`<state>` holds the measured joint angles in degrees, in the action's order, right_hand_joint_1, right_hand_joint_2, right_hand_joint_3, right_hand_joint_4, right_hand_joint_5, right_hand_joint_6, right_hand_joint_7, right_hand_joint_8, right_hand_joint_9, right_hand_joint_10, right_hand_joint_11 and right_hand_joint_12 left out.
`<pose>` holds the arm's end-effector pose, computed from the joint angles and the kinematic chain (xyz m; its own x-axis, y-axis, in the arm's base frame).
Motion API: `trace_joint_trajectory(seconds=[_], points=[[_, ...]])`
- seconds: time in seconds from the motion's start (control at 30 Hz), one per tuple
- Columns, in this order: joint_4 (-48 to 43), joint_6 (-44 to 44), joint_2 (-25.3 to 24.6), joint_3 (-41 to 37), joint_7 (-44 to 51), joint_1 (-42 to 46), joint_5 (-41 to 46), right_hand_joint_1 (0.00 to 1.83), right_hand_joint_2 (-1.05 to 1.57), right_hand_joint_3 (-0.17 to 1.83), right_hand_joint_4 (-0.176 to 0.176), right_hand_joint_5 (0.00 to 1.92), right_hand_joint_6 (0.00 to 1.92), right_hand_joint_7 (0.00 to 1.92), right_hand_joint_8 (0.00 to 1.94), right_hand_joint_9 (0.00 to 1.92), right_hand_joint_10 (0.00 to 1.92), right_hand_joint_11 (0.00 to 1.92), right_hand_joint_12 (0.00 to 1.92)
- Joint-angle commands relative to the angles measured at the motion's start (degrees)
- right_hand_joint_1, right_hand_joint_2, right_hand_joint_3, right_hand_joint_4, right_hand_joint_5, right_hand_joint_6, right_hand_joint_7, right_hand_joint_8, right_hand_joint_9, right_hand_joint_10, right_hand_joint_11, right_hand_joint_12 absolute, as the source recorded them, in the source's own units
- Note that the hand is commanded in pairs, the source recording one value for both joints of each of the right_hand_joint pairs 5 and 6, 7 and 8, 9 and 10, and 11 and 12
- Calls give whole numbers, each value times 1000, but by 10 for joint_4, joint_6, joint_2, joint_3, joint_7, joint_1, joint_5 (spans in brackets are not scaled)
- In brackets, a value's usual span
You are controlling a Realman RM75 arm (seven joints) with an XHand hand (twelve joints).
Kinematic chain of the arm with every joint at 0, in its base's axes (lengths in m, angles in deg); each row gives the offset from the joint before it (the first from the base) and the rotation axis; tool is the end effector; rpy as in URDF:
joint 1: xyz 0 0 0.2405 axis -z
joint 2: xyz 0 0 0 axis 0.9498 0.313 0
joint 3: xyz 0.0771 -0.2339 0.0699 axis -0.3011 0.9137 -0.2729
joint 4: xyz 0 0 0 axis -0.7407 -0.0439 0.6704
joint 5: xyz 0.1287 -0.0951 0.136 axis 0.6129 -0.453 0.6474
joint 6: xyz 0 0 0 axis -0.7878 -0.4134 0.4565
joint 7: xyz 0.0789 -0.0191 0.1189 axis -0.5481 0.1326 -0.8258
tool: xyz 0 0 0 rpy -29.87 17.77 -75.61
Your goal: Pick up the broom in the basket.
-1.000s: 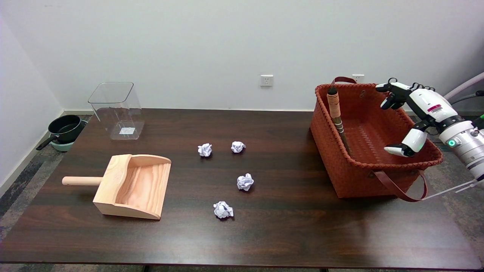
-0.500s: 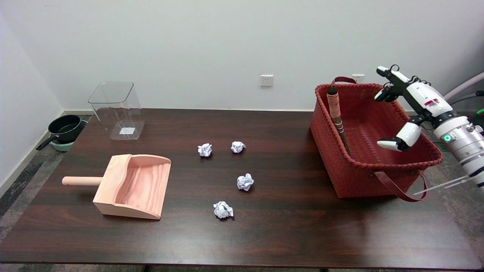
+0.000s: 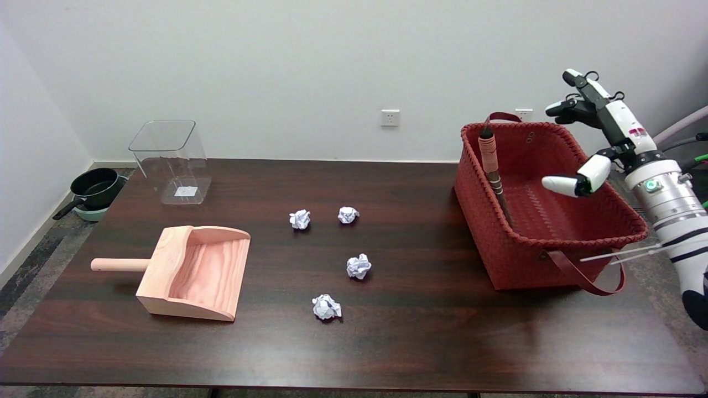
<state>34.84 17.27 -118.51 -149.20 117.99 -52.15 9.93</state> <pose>-0.1916 -0.2562 0.5306 0.7015 0.3701 0.6091 -0.6400 -0.0491 0.7668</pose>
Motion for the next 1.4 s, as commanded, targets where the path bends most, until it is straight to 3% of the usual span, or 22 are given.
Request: trace_joint_trajectory(seconds=[0.03, 0.43, 0.7, 1.2, 1.4], points=[[18, -27, 13, 144, -95, -56, 247, 1240, -585, 1289, 0, 157, 157, 573, 573, 525, 525, 584, 584], [-25, -64, 35, 247, -199, -134, 243, 1218, -594, 1260, 0, 188, 188, 450, 450, 540, 540, 600, 600], [-27, -64, 35, 268, -202, -157, 242, 1215, -578, 1248, 0, 185, 185, 452, 452, 518, 518, 576, 576], [-91, -50, 26, 401, -243, -281, 213, 1212, -533, 1173, 0, 158, 158, 493, 493, 503, 503, 549, 549], [-103, -50, 26, 412, -256, -291, 206, 1213, -526, 1161, 0, 159, 159, 511, 511, 508, 508, 551, 551]])
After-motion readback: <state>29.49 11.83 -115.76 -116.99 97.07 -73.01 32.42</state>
